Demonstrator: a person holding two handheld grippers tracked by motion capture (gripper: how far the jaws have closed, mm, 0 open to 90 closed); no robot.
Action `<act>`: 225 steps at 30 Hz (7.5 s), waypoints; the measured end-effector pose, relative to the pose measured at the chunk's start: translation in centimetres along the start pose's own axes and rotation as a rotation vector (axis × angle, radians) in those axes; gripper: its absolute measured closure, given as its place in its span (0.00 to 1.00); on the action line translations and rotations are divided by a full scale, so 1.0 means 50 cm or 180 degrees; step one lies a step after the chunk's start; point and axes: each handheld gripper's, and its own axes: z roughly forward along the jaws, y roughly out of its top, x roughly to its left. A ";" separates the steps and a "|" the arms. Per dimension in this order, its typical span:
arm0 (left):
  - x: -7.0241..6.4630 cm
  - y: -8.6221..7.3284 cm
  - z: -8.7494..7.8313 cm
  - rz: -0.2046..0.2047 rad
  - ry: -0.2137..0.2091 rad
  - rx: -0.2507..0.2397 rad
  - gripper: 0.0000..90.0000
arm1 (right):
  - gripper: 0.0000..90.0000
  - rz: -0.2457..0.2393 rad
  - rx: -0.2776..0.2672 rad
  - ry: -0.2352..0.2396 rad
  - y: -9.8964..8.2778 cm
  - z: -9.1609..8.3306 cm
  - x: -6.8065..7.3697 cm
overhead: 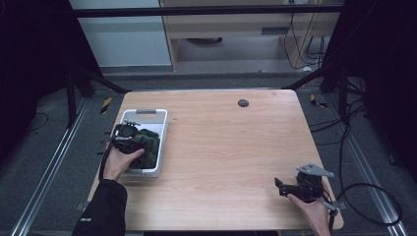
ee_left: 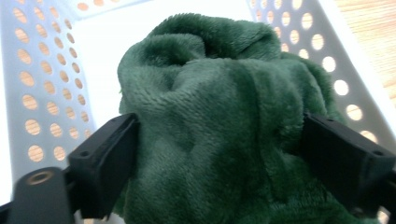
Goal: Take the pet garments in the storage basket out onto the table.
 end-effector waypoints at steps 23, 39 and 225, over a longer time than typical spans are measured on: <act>0.005 -0.013 0.004 -0.0111 -0.0054 0.0087 0.77 | 0.02 0.0023 0.0053 0.0030 0.001 0.001 0.001; 0.010 -0.020 -0.065 -0.0154 -0.0122 -0.0298 0.85 | 0.02 0.0021 0.0054 0.0020 0.001 0.001 0.000; -0.444 0.089 0.001 0.1730 -0.1040 0.0056 0.59 | 0.03 -0.0194 -0.0139 -0.0022 0.001 -0.005 0.004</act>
